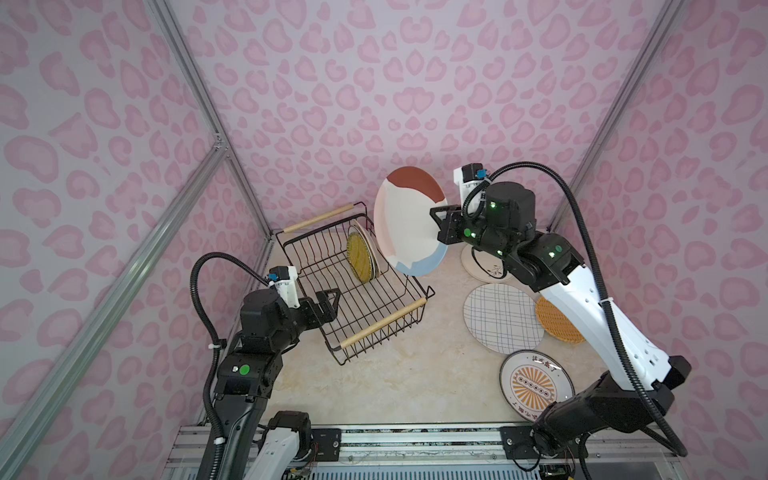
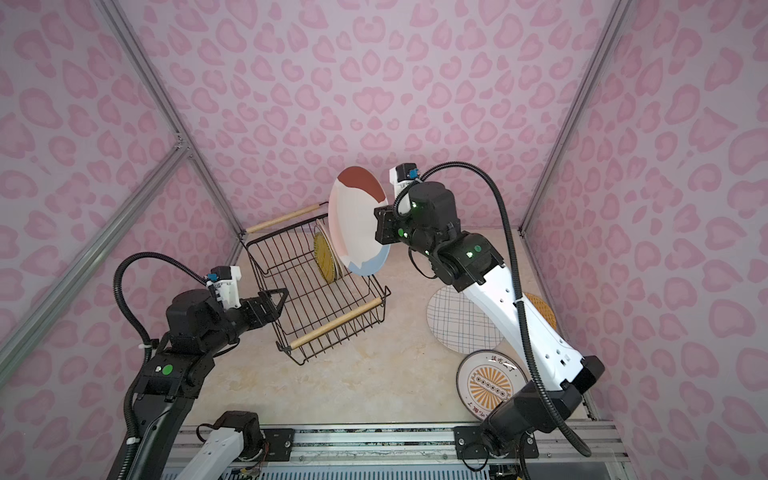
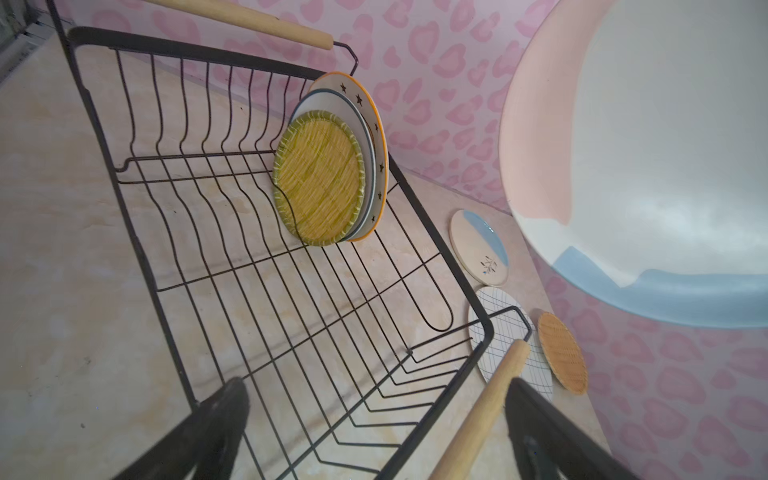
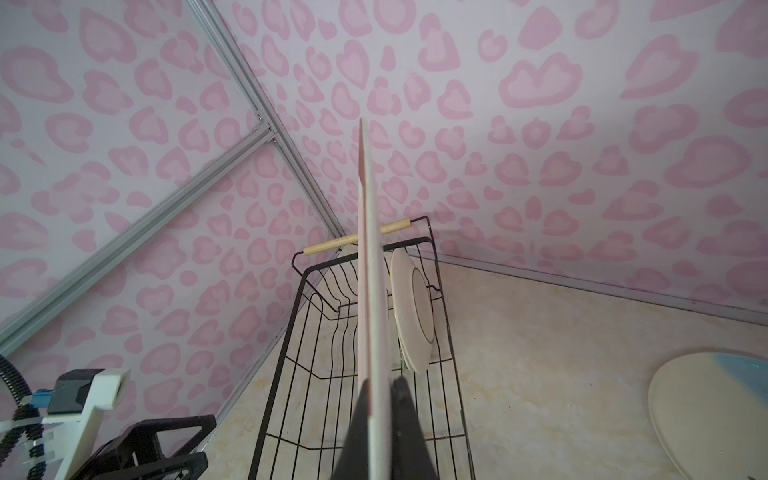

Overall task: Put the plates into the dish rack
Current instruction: 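Carry the painted plate over the rack with the right gripper while the left withdraws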

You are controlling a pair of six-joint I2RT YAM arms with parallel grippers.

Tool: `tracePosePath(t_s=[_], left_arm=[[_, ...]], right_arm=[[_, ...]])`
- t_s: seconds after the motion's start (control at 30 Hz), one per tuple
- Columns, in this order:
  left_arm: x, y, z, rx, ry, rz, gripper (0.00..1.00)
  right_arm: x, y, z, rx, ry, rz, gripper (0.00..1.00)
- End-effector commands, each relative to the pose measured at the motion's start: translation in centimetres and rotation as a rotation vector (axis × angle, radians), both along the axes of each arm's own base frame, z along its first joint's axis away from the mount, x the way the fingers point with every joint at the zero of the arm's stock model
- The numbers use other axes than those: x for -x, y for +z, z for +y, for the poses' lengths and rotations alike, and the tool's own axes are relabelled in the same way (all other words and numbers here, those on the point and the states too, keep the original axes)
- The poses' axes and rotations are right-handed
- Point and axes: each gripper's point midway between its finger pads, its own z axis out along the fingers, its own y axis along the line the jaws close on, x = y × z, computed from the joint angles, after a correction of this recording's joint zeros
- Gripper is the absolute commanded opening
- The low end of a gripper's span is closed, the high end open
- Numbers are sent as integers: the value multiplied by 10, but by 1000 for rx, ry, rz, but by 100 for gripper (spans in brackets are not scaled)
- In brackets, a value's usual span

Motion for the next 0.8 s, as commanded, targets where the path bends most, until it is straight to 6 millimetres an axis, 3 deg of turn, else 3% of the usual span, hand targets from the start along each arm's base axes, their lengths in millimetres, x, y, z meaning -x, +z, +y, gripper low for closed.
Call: tracePosePath(t_s=[0.0,0.3,0.43,0.77], left_arm=[[1,-5,9,-43,32,-27,98],[39,5,27,-96,104,-137,98],[43,-8,42,-141,179,-104,97],[43,-10,43,-140,182,-99,97]], right_arm=[[-9,-1,22,48,39,-41,0],[-35,-32,95,149,102,-48,0],[-46,-54,120,183,113,-35,0],[-75,-101,155,224,89,-55,0]])
